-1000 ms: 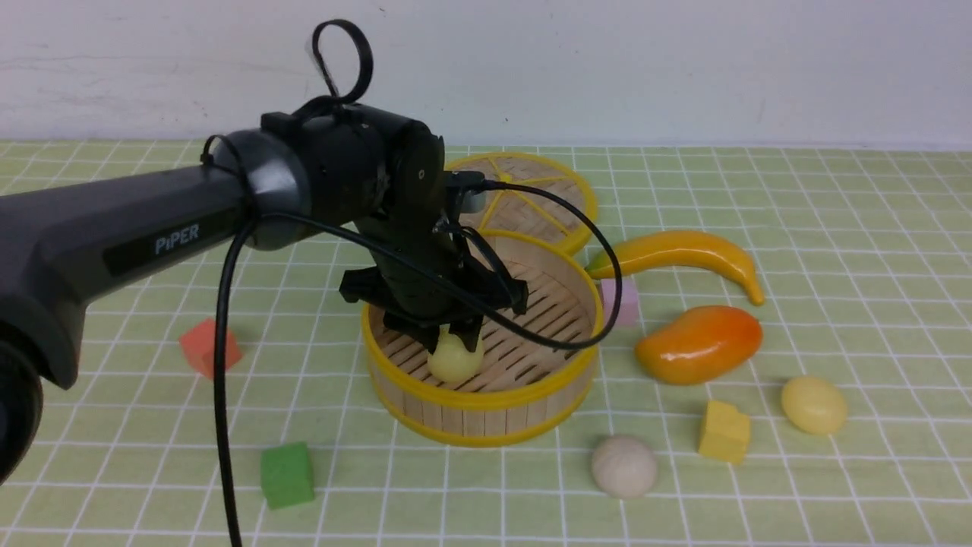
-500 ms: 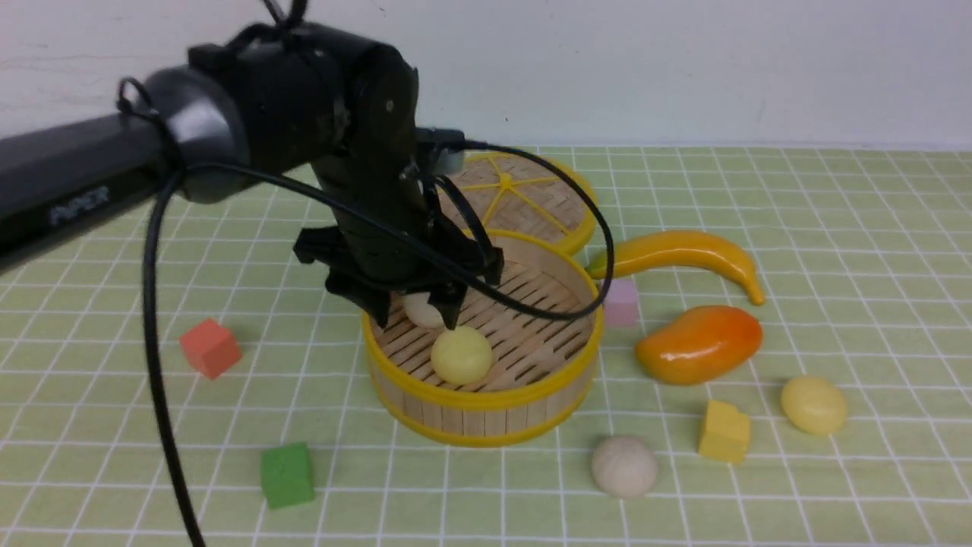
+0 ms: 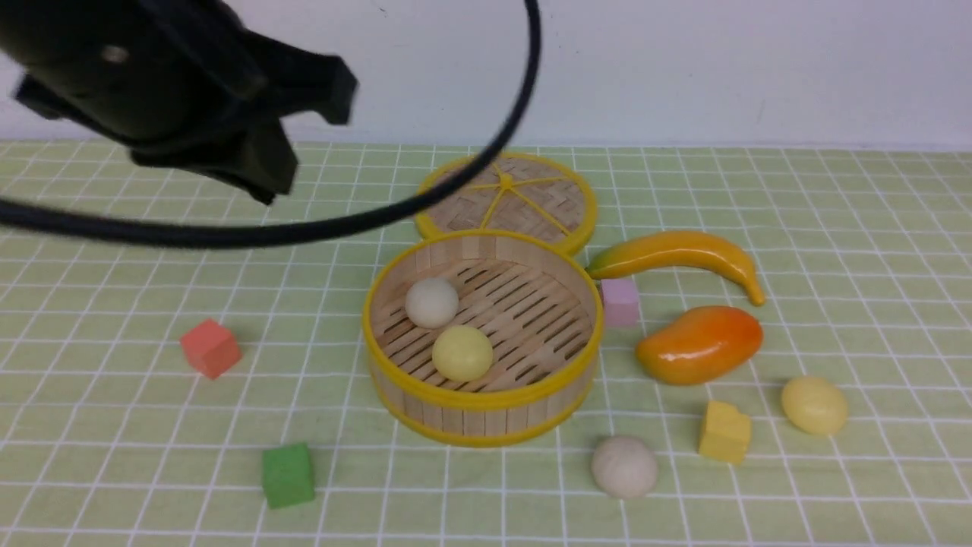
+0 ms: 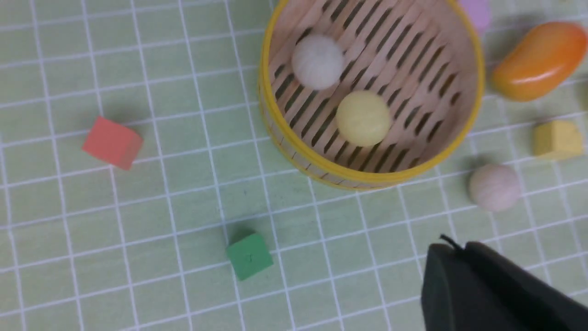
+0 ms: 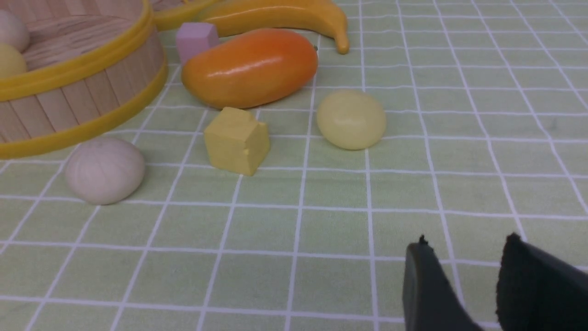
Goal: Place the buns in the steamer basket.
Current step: Use the right arm to grab a steamed stuffed bun
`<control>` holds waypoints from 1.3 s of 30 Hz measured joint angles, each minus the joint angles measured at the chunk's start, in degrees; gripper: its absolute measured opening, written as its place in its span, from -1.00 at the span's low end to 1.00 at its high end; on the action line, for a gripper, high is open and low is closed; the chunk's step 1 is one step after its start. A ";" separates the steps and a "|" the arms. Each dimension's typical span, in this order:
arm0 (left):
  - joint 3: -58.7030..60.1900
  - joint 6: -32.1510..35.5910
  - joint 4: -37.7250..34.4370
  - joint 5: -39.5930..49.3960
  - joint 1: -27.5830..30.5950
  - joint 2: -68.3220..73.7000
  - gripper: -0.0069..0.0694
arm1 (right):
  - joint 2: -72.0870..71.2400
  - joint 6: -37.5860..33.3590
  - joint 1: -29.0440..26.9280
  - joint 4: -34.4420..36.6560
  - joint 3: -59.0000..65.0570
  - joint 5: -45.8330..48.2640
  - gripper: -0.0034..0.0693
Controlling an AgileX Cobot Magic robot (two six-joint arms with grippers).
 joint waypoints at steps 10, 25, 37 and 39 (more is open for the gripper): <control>24.87 -0.19 1.65 -2.49 0.00 -27.53 -0.85 | 0.00 0.00 0.00 0.00 0.00 0.00 -0.25; 46.94 -0.19 0.17 -15.17 0.00 -39.42 -0.85 | 0.00 0.00 0.00 0.00 0.00 0.00 -0.25; 46.94 -0.19 0.17 -15.05 0.00 -39.42 -0.85 | 0.00 0.00 0.00 0.00 0.00 0.00 -0.25; 46.94 -0.19 0.51 -15.35 0.00 -39.42 -0.85 | 0.00 0.00 0.00 0.00 0.00 0.00 -0.25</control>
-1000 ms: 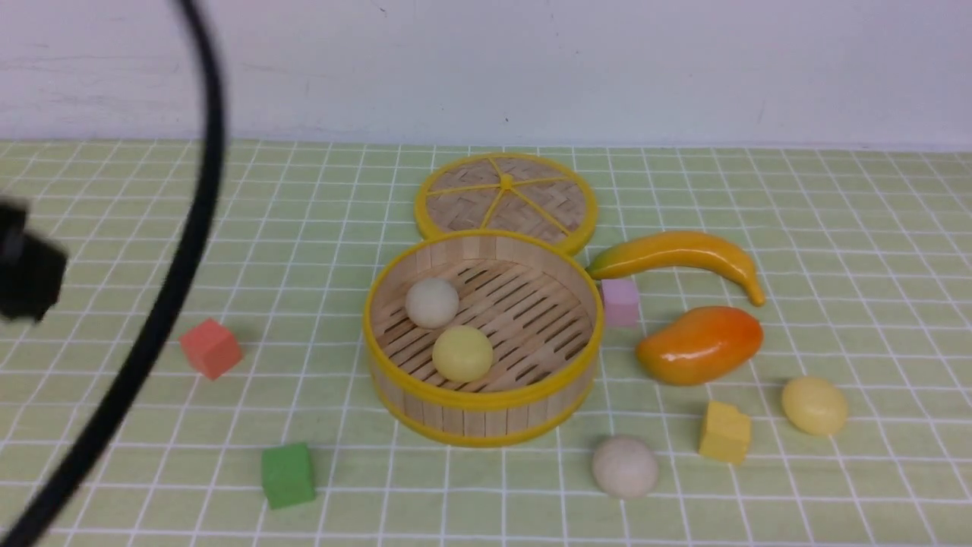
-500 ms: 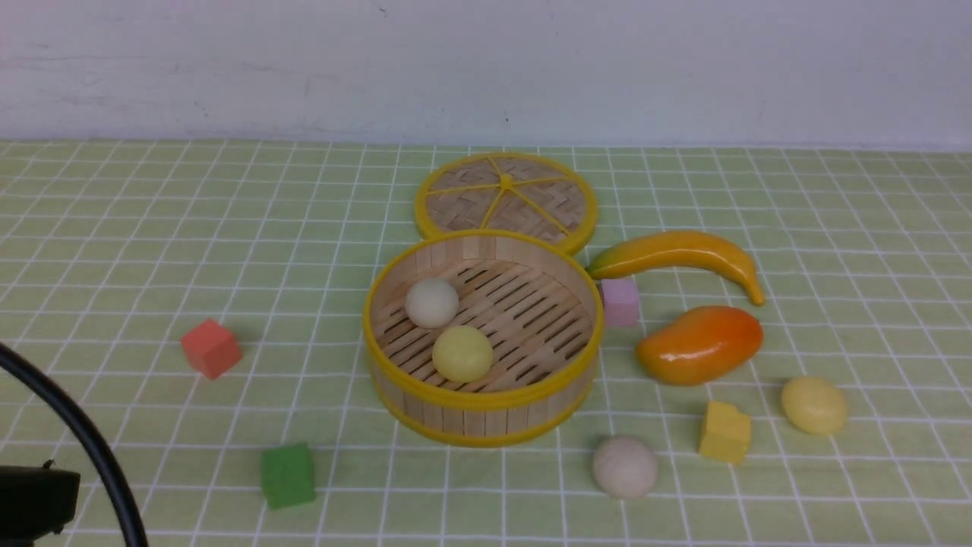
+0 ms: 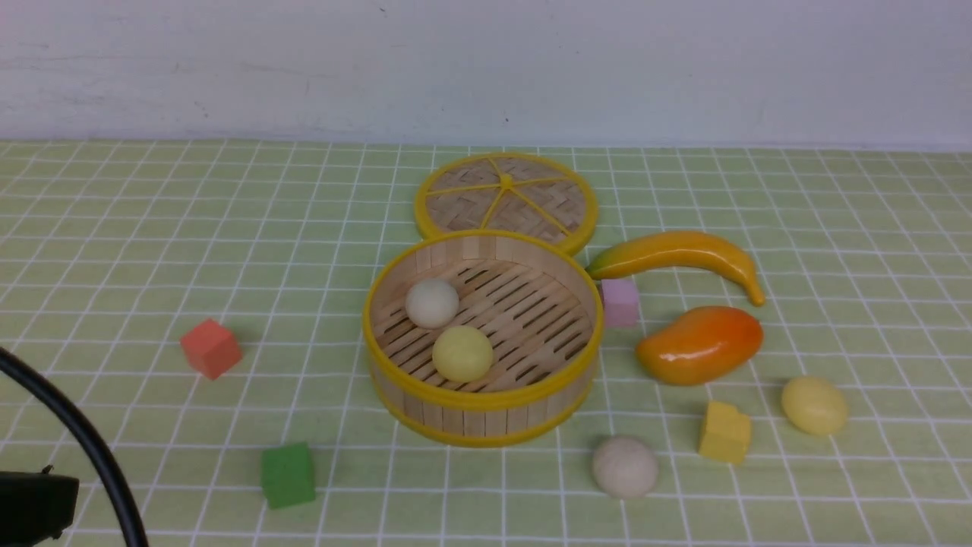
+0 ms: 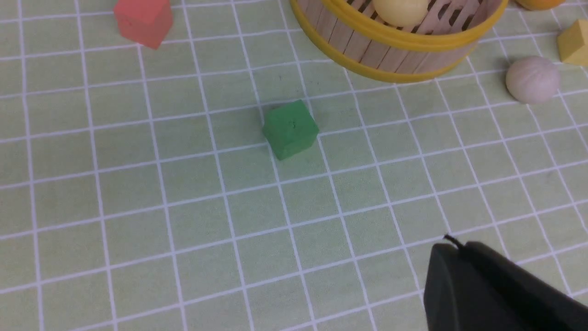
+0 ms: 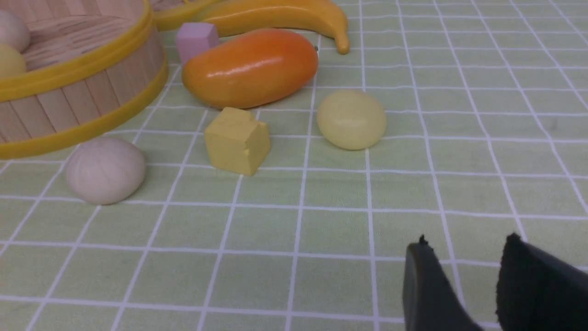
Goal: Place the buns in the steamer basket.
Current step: Use the right arm to grab a steamed stuffed bun
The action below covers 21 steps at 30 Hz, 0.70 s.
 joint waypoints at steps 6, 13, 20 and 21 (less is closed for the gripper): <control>1.01 0.00 1.46 -6.94 0.00 -1.22 -0.85 | 0.00 0.00 0.00 0.00 0.00 0.00 -0.25; 11.92 1.67 2.16 -28.65 0.23 -11.11 -0.85 | 0.00 0.00 0.00 0.00 0.00 0.00 -0.25; 26.72 3.95 2.18 -44.43 10.91 -21.69 -0.85 | 0.00 0.00 0.00 0.00 0.00 0.00 -0.25; 28.38 3.67 1.74 -45.25 13.41 -23.12 -0.85 | 0.00 0.00 0.00 0.00 0.00 0.00 -0.25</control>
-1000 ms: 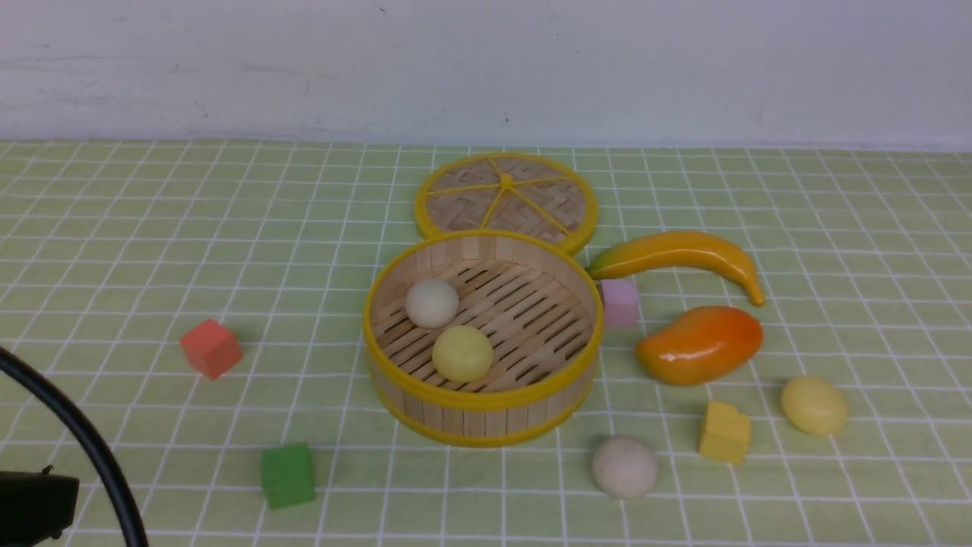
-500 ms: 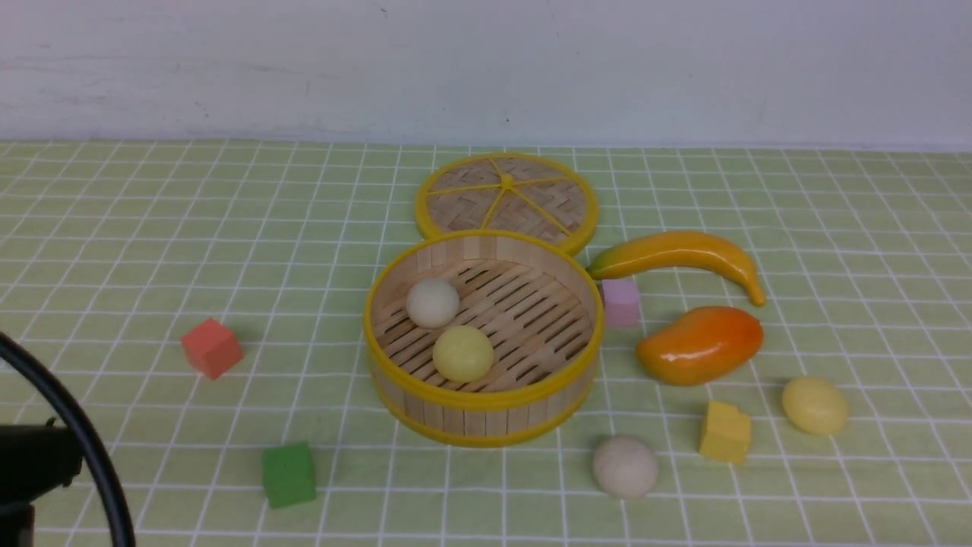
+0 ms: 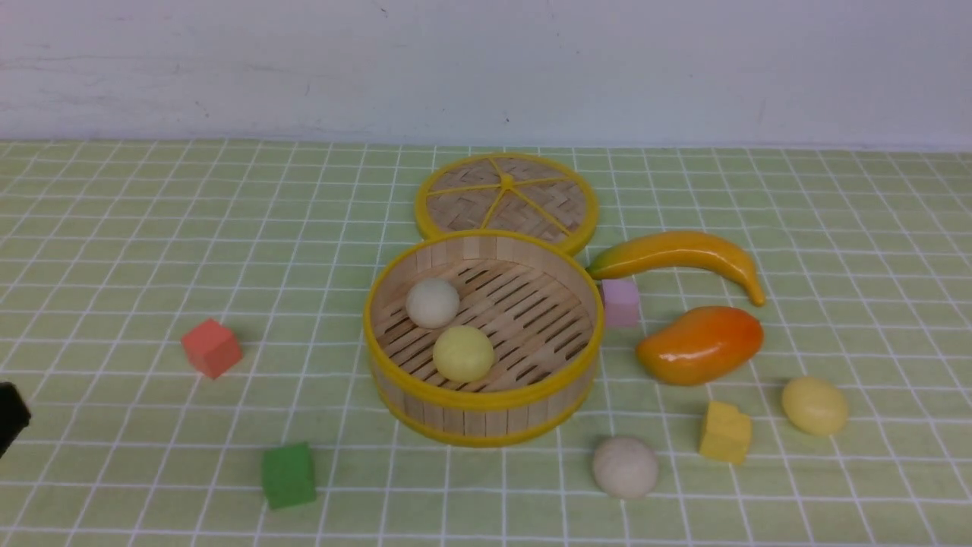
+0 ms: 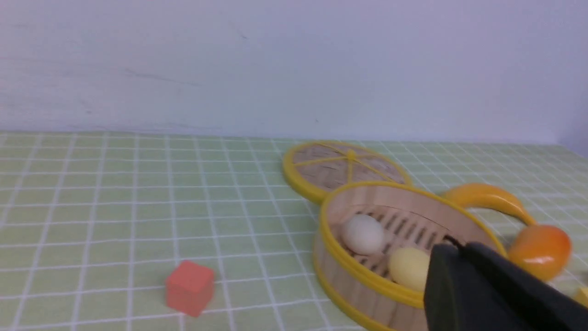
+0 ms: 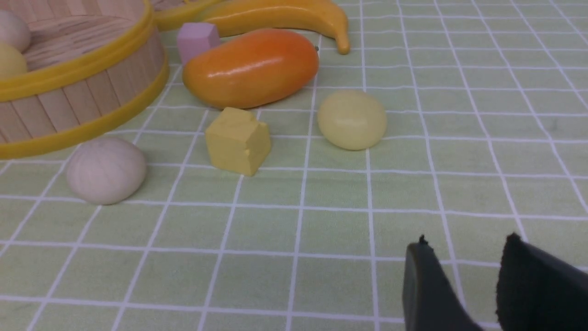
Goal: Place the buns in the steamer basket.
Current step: Use the right arm to grab a steamed stuffed bun
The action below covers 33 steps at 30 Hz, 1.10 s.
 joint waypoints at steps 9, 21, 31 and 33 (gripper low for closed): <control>14.72 -1.99 -1.89 -0.71 14.37 -11.41 -0.84 | 0.00 0.00 0.00 0.00 0.00 0.00 -0.25; 18.48 -2.16 -3.18 11.14 14.76 -12.57 -0.82 | 0.00 0.00 0.00 0.00 0.00 0.00 -0.25; 18.52 -2.16 -3.22 11.39 14.76 -12.57 -0.81 | 0.00 0.00 0.00 0.00 0.00 0.00 -0.25; 18.52 -2.16 -3.22 11.39 14.76 -12.57 -0.81 | 0.00 0.00 0.00 0.00 0.00 0.00 -0.25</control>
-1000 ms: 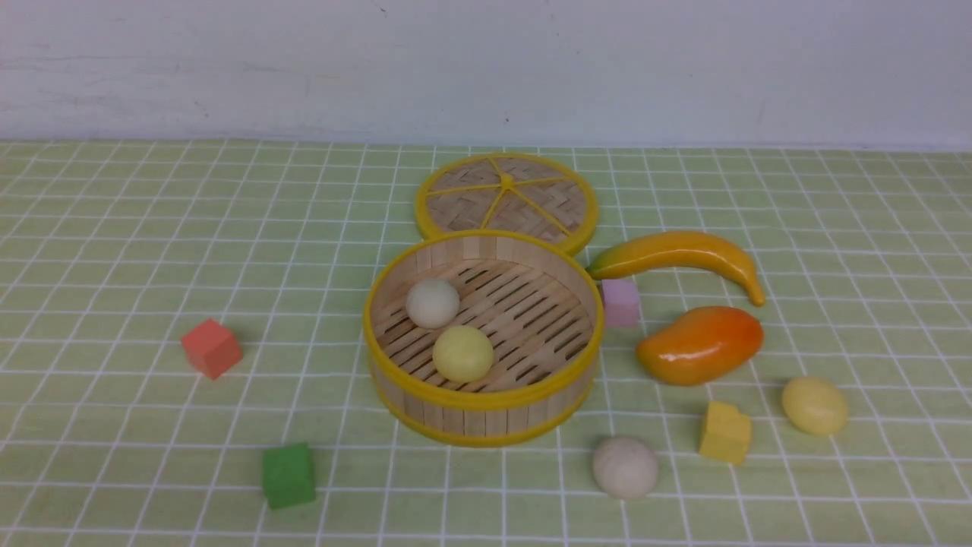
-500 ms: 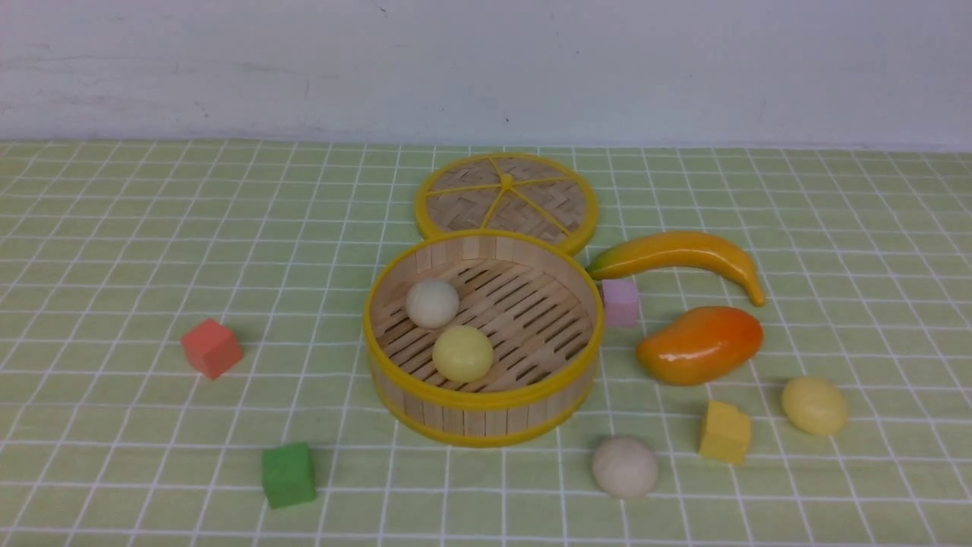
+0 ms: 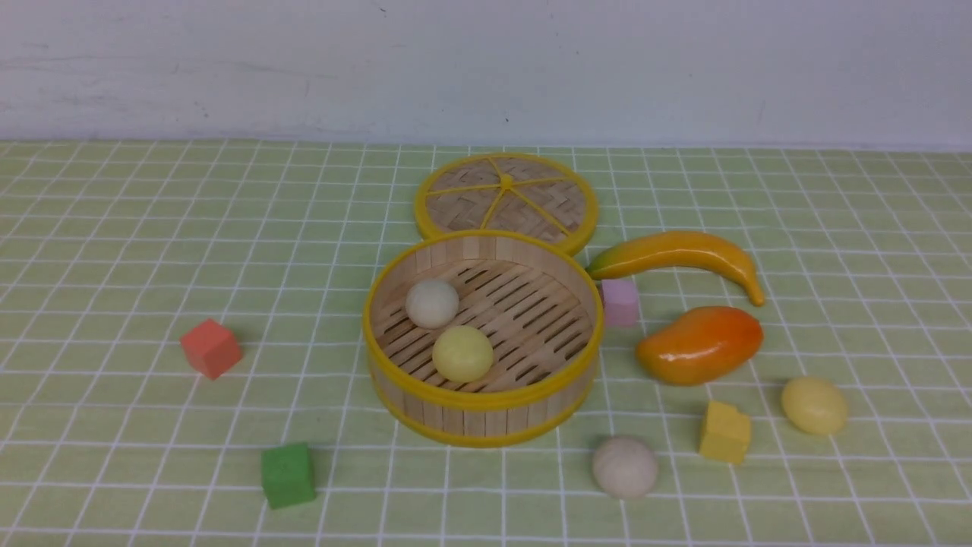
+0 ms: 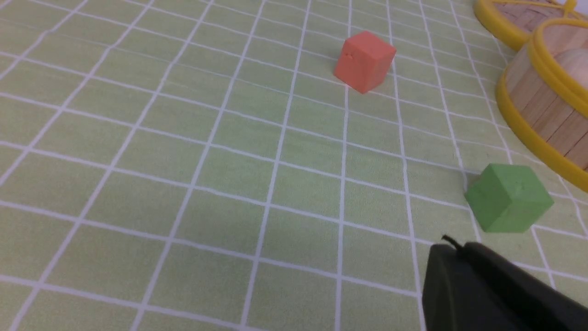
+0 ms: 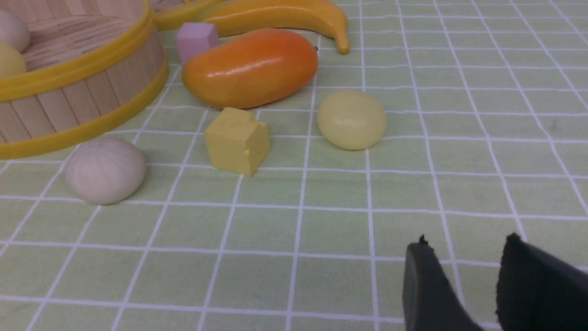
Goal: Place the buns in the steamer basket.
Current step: Use the right arm to grab a steamed stuffed bun
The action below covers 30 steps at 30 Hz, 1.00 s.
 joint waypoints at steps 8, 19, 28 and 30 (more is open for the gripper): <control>0.00 0.00 0.00 0.00 0.00 0.00 -0.80 | 0.00 0.00 0.00 0.00 0.00 0.00 -0.25; 0.00 0.00 0.00 0.00 0.00 0.00 -0.77 | 0.00 0.00 0.00 0.00 0.00 0.00 -0.25; 0.00 0.00 0.00 0.00 0.00 0.00 -0.75 | 0.00 0.00 0.00 -8.89 0.00 -0.35 -0.25; 0.00 0.00 0.00 0.00 0.00 0.00 -0.75 | 0.00 0.00 0.00 -10.66 0.00 -0.43 -0.25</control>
